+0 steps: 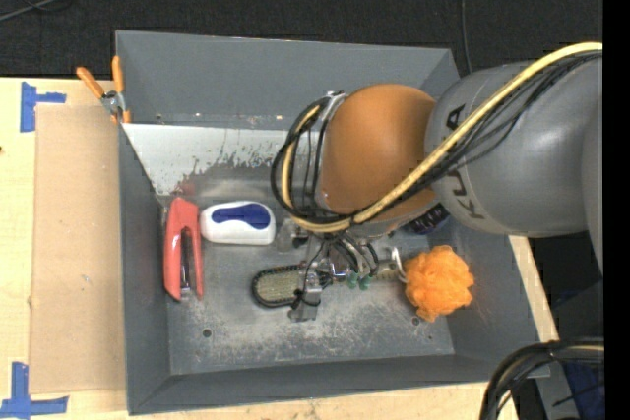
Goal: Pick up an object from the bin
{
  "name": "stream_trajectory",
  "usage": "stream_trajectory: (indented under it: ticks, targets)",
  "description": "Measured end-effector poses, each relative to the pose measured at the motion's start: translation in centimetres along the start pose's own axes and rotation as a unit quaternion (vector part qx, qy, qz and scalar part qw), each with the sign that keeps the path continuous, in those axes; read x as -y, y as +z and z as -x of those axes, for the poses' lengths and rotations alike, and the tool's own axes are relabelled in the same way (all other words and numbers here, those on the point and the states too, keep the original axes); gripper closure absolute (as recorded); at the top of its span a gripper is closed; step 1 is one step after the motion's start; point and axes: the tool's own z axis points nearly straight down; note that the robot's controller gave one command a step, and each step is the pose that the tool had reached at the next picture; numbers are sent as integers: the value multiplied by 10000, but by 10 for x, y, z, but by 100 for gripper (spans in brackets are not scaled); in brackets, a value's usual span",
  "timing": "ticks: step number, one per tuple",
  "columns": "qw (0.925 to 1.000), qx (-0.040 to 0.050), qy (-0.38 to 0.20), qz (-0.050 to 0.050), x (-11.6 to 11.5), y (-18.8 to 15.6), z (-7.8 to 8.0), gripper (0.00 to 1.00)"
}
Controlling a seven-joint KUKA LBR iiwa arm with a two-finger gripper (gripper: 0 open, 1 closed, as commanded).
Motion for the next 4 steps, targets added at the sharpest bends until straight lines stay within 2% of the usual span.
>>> stream_trajectory:
  ticks: [1, 2, 3, 4]
  targets:
    - [10000, 37, 23, 5, 1, -4, 2, 0]
    - [9995, 41, 324, 10, 28, 83, 16, 0]
    - [9994, 79, 345, 26, 33, 115, 21, 0]
    - [9950, 54, 998, 21, 32, 114, 10, 0]
